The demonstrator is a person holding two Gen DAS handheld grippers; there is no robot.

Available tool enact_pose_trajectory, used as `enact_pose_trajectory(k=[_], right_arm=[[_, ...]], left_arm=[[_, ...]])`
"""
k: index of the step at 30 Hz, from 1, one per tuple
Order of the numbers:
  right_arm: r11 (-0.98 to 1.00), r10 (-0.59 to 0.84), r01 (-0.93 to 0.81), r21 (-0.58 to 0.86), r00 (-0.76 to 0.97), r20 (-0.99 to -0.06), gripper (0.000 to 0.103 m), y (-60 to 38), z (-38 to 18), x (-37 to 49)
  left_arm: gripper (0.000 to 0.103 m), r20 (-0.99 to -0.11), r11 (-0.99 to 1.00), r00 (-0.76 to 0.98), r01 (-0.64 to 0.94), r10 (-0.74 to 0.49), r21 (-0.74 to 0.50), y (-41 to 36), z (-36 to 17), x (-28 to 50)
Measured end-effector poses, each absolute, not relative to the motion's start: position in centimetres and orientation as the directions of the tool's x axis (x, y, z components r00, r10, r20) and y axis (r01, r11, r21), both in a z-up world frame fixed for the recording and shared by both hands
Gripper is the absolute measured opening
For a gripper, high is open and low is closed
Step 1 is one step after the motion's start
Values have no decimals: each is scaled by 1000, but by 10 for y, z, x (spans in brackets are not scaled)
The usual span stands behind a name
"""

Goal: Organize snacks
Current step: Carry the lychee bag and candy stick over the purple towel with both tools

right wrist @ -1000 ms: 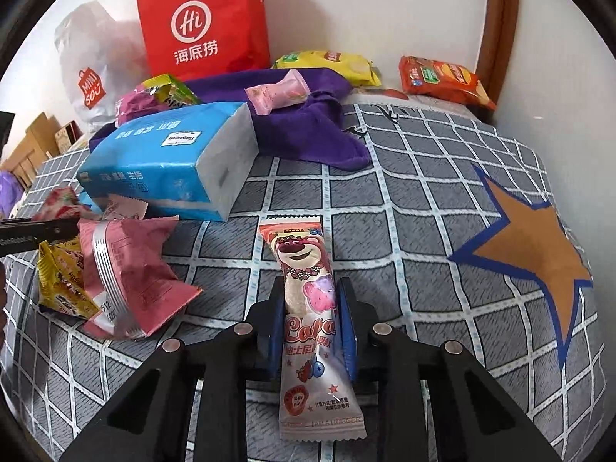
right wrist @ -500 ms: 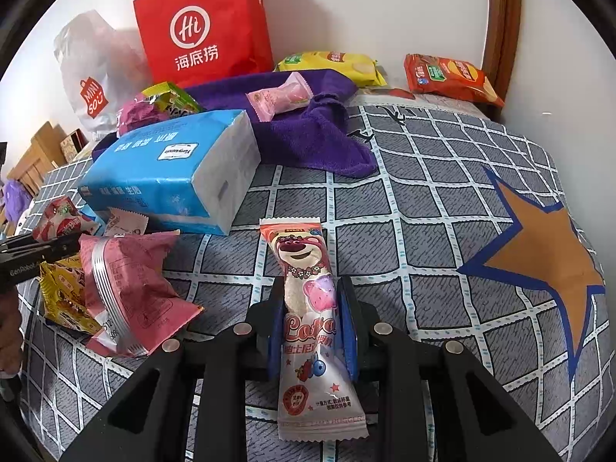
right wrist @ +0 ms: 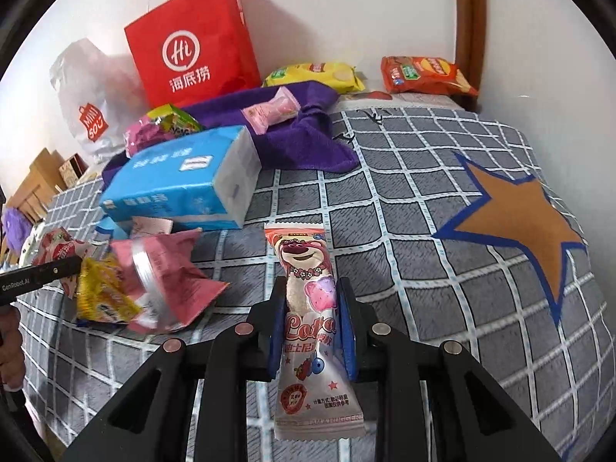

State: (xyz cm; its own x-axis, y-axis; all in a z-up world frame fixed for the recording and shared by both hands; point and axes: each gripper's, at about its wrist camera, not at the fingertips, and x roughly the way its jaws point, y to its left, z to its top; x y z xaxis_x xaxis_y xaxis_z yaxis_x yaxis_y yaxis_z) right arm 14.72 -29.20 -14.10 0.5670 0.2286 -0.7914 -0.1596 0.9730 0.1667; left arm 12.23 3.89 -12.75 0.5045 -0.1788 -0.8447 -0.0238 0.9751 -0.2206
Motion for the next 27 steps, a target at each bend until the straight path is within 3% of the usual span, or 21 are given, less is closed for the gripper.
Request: enact_pose_trajectory(k=[12,19,27], right_arm=[[969,241,-197,150,613,-752,24,-265,-89,135],[965,219,-256,51,688,-692,24,-228,-50,144],[952,265,-300,65,699,-664,24,-205,-29,170]], left_arm=[[22,-810,963,535,30,-241,-267,37,-90,128],[22,-805,974,554,58,-214,-219,30,-58,143],[22,-792,971,567,66,-226,-230,33,-33,161]])
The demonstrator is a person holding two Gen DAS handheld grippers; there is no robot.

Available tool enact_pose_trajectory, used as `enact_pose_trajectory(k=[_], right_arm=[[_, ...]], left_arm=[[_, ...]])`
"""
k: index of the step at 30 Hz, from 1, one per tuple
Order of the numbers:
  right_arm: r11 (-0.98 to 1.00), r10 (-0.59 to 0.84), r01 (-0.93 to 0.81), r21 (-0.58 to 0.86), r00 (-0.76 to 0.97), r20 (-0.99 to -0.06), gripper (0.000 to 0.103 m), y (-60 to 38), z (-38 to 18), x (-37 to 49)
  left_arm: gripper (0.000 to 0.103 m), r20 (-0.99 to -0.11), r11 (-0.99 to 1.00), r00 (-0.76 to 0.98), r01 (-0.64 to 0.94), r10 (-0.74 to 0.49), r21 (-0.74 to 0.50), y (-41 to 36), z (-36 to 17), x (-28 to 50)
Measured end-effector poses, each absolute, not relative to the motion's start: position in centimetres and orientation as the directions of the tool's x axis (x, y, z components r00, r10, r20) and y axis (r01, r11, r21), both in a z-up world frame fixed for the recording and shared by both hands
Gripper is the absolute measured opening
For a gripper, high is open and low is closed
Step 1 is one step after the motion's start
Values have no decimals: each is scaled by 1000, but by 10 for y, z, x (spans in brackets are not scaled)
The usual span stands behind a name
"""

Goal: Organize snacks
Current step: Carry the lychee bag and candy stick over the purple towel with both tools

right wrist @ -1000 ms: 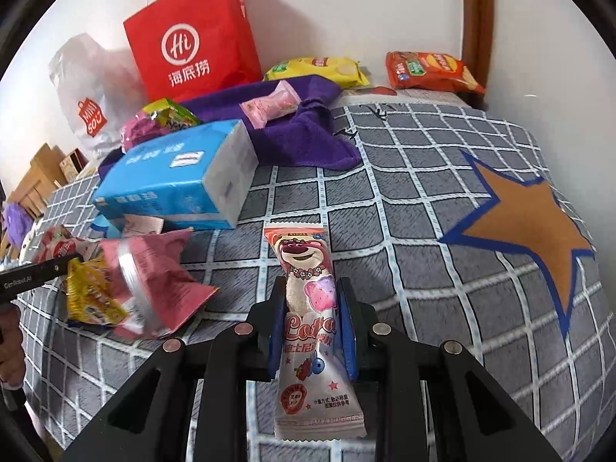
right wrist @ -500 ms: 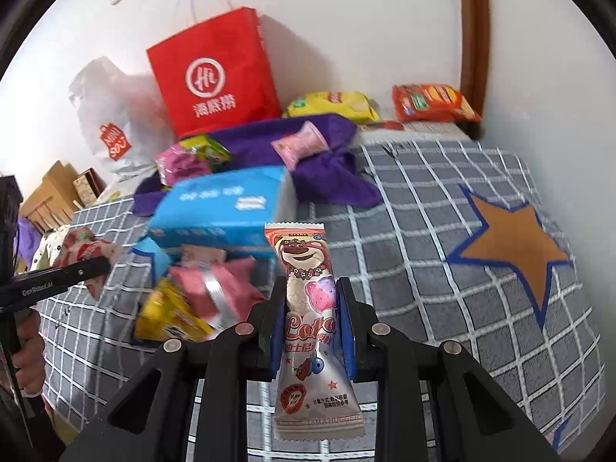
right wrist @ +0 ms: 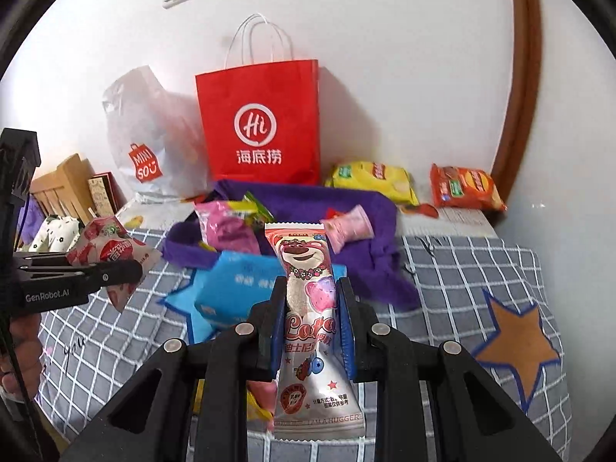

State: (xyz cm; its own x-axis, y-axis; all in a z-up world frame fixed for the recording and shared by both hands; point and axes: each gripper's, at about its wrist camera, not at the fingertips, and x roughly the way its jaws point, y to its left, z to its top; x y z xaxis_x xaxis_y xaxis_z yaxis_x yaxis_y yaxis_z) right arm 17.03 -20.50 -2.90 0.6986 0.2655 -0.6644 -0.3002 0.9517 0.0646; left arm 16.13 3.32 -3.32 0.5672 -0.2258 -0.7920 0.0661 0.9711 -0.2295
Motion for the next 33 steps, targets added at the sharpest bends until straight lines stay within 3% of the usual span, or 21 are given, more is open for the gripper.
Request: enact_pose_trajectory(k=[7,23,33], right_arm=[[944,308,-305,125,678,-667,24,-196,-14,209],[945,299,-312,102,691,-658,24,-170,7,309],[933,285,-353,64,620,-731,24,-156,-41,352]], left_arm=[[22,-771,972,596,83,-225,-219,31,-13,186],[22,-761,966,598,103,-250,-237,22,-1,282],[22,-808,971,544,56,-225,-233,47,-42,322]])
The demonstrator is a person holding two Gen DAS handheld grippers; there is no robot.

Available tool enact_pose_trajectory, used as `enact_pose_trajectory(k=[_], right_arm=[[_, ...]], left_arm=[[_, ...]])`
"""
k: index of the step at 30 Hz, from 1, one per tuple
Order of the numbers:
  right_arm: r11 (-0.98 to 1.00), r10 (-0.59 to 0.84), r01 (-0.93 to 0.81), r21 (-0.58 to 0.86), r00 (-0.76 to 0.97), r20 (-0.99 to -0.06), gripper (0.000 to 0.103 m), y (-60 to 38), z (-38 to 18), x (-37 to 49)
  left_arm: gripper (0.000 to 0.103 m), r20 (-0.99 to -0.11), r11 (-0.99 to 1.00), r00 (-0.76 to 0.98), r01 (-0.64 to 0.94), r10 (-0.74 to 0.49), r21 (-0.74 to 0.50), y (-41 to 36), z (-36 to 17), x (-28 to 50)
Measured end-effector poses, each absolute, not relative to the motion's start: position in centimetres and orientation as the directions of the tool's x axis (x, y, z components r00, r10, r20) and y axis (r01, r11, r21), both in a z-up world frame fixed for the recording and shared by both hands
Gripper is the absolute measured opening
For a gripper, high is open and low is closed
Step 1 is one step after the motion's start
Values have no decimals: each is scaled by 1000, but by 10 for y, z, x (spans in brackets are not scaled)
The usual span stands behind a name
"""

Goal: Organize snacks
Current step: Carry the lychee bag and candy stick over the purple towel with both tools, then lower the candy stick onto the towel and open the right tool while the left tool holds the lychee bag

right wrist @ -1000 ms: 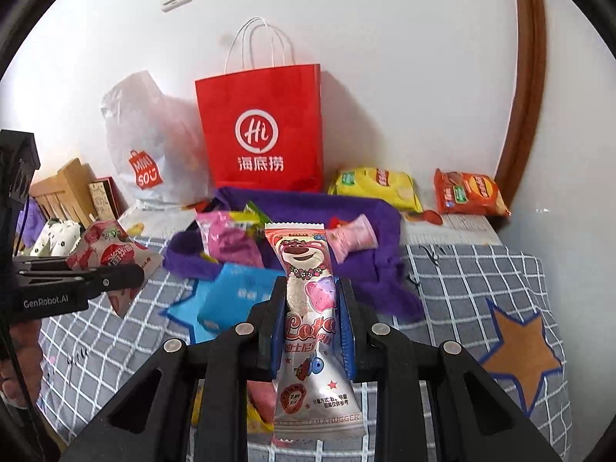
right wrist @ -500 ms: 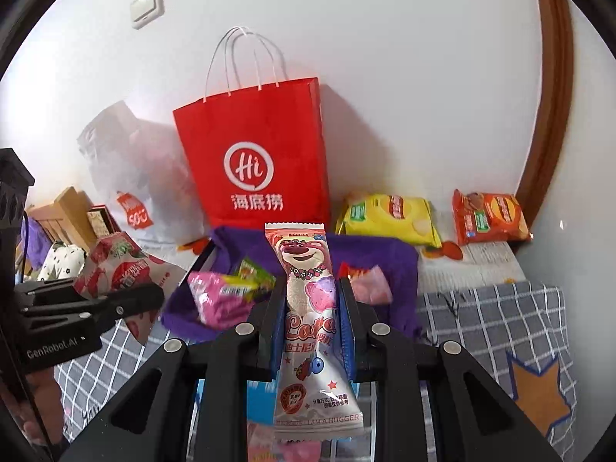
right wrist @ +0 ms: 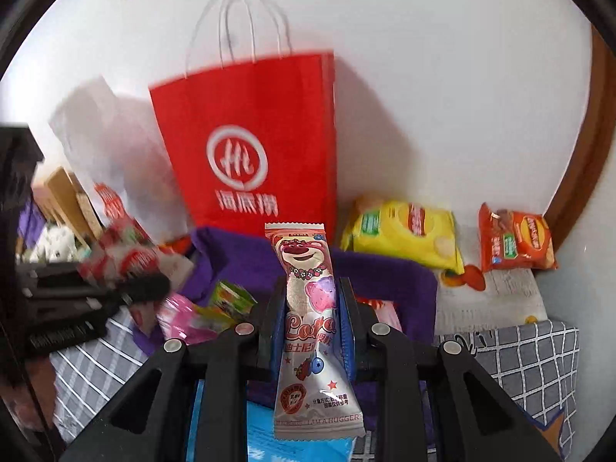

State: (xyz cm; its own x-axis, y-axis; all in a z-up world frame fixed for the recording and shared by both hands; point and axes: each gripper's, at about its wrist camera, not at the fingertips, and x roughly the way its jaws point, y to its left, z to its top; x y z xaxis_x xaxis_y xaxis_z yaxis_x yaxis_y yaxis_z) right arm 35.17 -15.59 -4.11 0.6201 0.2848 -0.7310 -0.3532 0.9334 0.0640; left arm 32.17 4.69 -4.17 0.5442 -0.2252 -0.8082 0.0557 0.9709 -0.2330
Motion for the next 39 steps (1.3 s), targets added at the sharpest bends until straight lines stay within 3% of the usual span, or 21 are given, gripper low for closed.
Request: enact_pose_trajectory(k=[13,39], right_arm=[[922,231,-386,23,501,-834,24,-162,-99,383],[928,166,-374,-7,429,-888,25,-166,-119,390]], left_arm=[[22,-832,956,481,48,-276,-290,55,-65,333],[22,-854,967,460,39,-242,-253,48,-72,335]])
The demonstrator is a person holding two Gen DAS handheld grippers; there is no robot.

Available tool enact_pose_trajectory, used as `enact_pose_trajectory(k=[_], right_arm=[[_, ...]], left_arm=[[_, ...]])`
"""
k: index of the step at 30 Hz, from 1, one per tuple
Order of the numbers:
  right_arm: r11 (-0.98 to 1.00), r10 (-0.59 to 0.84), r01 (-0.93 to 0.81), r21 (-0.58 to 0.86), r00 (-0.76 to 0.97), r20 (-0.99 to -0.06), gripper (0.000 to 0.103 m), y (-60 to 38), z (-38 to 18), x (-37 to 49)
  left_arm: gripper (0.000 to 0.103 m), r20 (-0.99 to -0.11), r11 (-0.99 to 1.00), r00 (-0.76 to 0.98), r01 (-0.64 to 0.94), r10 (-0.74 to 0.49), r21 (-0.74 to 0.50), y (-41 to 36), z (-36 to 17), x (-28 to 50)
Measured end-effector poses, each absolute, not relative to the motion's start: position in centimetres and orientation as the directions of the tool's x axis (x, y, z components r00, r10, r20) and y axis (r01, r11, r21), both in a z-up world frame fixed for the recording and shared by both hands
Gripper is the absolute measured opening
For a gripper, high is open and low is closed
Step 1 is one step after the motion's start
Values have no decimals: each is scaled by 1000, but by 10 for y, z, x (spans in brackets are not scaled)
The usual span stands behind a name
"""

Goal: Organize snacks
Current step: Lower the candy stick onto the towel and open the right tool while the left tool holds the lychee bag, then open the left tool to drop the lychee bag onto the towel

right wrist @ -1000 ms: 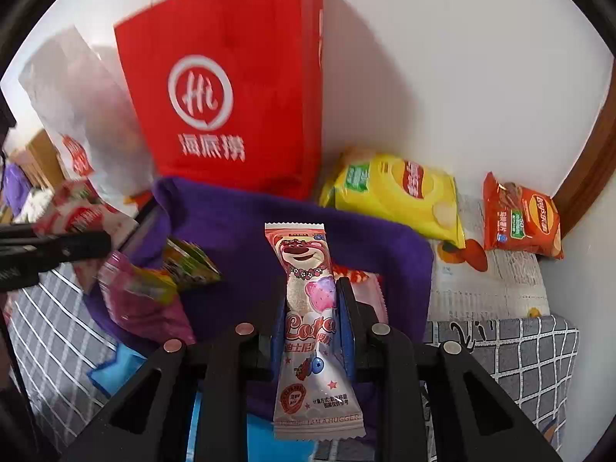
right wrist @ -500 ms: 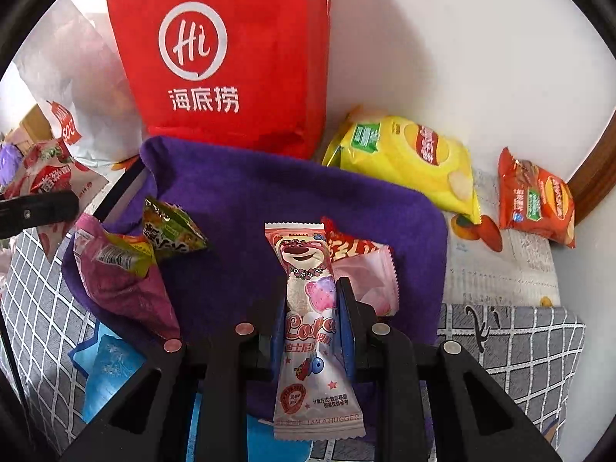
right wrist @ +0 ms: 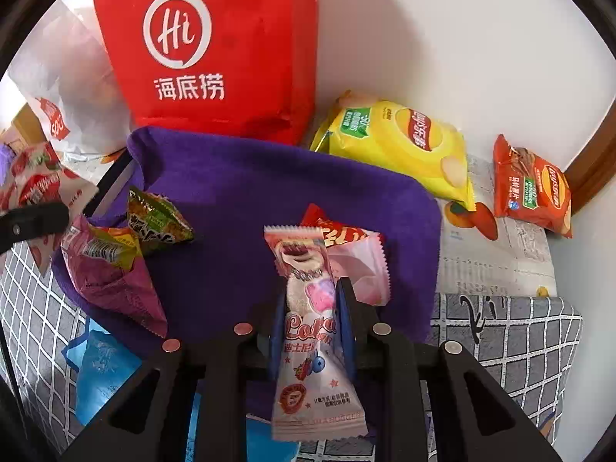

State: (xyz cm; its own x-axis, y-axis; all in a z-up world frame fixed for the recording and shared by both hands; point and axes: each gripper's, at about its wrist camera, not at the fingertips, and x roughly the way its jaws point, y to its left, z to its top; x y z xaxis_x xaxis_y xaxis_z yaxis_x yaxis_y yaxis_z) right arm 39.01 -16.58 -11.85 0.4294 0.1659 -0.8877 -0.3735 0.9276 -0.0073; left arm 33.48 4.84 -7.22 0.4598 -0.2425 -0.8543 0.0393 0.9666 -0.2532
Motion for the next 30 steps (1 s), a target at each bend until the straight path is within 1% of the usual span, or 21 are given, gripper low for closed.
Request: enact_pose_trajectory(k=[4,9,11,14,19,22,26,30], right_arm=[[929,170,-370,-7,445,-879,25,-167,-114,388],[928,186,-372,-2,467,-865,35,-169,-103,385],[928,203,-371,12,480,-854,36,-171,-95,382],[926,224,-378,25,495,-839,40,-172,-87,378],[929,251,-368,52,520,-817,41,-173,-74,374],[925,273,-372,72,522,-808,41,-173,-69,372],[925,271,-374,62,537,-799,41,-173,-62,368],[926,275,-371,68,541,-795,41,-175,-57,365]], left_arm=[[22,-860,969,452,37,-235,-245,46,-76,335],[22,-869,969,435,46,-237,-242,41,-82,338],[23,-873,970,427,49,-235,-238,39,-85,339],[23,-879,972,416,49,-231,-232,36,-90,341],[23,-882,972,411,52,-231,-230,33,-94,343],[23,-877,963,403,48,-261,-264,36,-96,345],[23,-877,960,400,27,-266,-279,40,-97,345],[23,-855,936,398,28,-332,-350,44,-98,345]])
